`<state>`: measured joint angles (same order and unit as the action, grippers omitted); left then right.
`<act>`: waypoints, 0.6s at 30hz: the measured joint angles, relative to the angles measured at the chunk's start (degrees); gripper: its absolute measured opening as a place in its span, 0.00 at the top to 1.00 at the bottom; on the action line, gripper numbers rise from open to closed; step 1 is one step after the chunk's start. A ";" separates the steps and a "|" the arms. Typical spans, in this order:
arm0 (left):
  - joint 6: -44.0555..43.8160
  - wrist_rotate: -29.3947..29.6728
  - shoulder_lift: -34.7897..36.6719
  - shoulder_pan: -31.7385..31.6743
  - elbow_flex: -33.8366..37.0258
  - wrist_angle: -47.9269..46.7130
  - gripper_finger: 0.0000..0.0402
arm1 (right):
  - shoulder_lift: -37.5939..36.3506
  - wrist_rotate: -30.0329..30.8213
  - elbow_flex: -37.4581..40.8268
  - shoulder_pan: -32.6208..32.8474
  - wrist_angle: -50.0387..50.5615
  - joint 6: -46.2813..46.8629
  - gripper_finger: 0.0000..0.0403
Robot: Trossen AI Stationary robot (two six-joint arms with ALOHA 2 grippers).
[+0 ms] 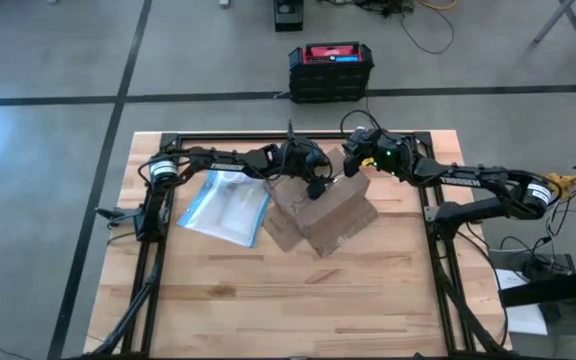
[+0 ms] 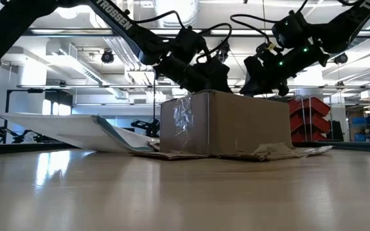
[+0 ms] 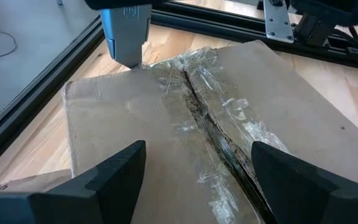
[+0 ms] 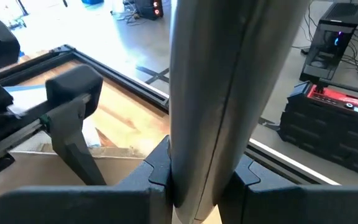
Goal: Pack items into zip bag
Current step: Break down the brown box until it is flat
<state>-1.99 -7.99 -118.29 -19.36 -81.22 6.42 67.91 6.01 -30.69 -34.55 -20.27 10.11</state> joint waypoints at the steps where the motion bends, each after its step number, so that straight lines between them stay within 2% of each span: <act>1: 0.02 -0.02 0.04 -0.02 -0.02 -0.34 0.31 | -0.33 -0.04 -0.01 0.01 0.09 0.40 0.86; 6: -0.01 0.00 0.06 -0.04 -0.04 -0.67 0.31 | -2.19 -0.47 -0.05 0.07 0.12 0.83 0.86; 18: -1.49 0.07 0.17 -0.04 -0.04 -0.82 0.31 | -1.44 -0.14 0.08 0.07 1.95 0.44 0.86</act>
<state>-3.49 -7.92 -118.13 -19.40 -81.25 5.61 66.47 5.87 -30.61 -34.48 -18.33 10.56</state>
